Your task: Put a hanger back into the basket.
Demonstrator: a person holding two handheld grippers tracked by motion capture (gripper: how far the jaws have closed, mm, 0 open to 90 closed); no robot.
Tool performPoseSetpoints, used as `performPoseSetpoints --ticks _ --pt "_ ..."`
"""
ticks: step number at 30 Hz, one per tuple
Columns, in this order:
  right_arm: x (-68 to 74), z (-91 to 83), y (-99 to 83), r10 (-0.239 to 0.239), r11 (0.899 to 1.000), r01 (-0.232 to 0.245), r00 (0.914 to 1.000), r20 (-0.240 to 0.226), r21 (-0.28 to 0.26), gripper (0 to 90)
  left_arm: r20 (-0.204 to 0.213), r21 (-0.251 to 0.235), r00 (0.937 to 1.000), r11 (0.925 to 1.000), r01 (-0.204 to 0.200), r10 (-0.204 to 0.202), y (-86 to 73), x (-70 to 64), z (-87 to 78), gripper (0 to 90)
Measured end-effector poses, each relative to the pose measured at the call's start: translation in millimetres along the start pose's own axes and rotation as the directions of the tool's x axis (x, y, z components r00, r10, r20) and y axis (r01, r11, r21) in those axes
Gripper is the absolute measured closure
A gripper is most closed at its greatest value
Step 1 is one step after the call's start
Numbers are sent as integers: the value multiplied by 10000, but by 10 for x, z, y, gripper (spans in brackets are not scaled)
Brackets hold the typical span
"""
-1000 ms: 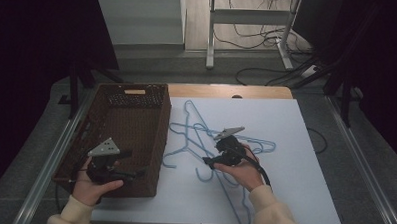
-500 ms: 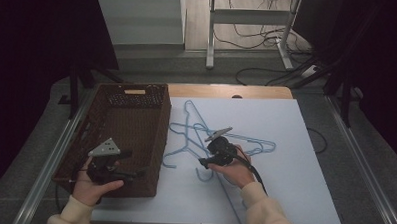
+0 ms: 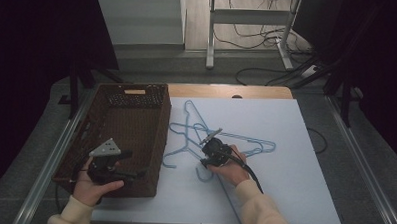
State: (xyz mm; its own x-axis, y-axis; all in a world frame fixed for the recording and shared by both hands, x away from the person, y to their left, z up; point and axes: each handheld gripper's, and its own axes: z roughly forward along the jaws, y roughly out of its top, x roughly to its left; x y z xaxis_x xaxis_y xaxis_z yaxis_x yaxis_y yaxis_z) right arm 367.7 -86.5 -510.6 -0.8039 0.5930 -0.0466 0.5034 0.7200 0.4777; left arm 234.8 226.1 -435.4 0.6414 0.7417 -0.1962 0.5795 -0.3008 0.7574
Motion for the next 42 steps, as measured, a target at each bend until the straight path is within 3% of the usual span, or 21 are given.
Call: performPoseSetpoints --ticks 3,7,12,20,22,28,34,37,40,42 --pt "28 -8 18 -338 9994 337 9993 175 107 598 0 23 10000 10000 -5 5 0 -1 4 139" --pt "62 -20 44 -497 9988 497 9987 113 10 582 5 45 10000 10000 -7 7 0 -5 9 138" --pt "87 18 61 -643 9979 644 9979 -38 119 626 2 30 10000 10000 -4 4 0 0 5 138" --pt "69 22 76 -307 9990 327 9976 -616 309 752 -67 -21 9999 10000 75 -75 -7 12 1 139" --pt "46 21 77 -187 9993 211 9970 -750 322 855 -81 -42 9999 10000 69 -69 -5 11 -3 139" --pt "11 12 71 -8 9996 38 9949 -1010 296 869 -122 -41 9999 10000 73 -73 -10 21 -5 140" --pt "3 -118 56 -53 9998 30 9936 -1131 -201 872 -144 -57 9999 10000 82 -83 -11 21 -10 141" --pt "-38 -231 36 193 9968 -305 9886 -1490 -733 873 -149 -49 9999 10000 72 -73 -11 18 -7 141" --pt "-71 -307 21 376 9949 -535 9834 -1777 -859 873 -168 -57 9998 10000 69 -70 -10 16 -5 142" --pt "-126 -404 -7 632 9883 -896 9772 -2027 -1235 874 -181 -75 9998 10000 47 -48 -7 11 -7 142"
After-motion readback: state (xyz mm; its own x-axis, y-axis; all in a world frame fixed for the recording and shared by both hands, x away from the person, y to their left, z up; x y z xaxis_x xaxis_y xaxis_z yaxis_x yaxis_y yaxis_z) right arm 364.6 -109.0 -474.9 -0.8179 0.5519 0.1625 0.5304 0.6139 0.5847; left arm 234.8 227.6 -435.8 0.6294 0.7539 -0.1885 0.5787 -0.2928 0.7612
